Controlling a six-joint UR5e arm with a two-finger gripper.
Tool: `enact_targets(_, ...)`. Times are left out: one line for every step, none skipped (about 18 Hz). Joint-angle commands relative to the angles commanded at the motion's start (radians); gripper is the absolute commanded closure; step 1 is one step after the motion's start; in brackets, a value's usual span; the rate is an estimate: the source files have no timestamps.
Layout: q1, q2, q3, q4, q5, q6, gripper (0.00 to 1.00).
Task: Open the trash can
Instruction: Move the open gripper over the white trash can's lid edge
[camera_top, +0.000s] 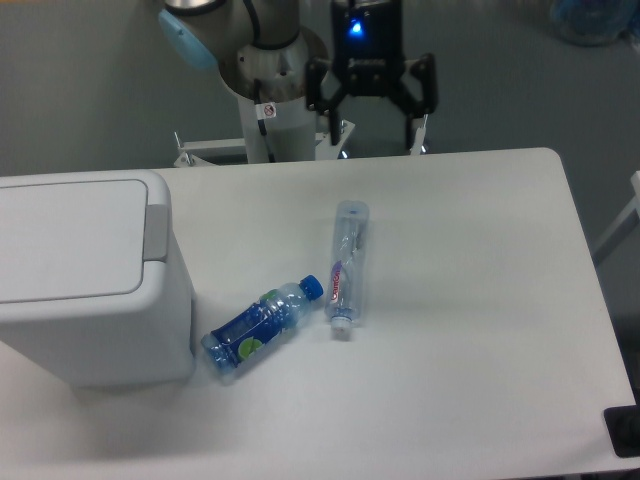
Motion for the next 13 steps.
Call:
enact_targets(-0.028, -0.014, 0.003, 0.034, 0.0, -0.061, 0.0)
enact_targets(-0.057, -0.029, 0.006, 0.057, 0.0, -0.114, 0.0)
enact_targets(-0.084, -0.043, 0.015, 0.069, 0.0, -0.158, 0.0)
enact_targets(-0.106, -0.057, 0.026, 0.071, 0.0, -0.197, 0.0)
enact_targets(-0.13, -0.075, 0.035, 0.073, 0.0, -0.224, 0.0)
enact_targets(-0.153, -0.091, 0.049, 0.073, 0.0, -0.244, 0.0)
enact_targets(-0.172, -0.103, 0.064, 0.074, 0.0, -0.272, 0.0)
enact_targets(-0.187, -0.111, 0.074, 0.074, 0.0, -0.307, 0.0)
enact_targets(-0.2, -0.12, 0.08, 0.076, 0.0, -0.335, 0.0)
enact_targets(-0.207, -0.13, 0.087, 0.076, 0.0, -0.349, 0.0)
enact_targets(-0.218, -0.138, 0.092, 0.076, 0.0, -0.355, 0.0)
enact_targets(-0.232, -0.144, 0.097, 0.076, 0.0, -0.361, 0.0)
enact_targets(-0.239, -0.15, 0.103, 0.076, 0.0, -0.369, 0.0)
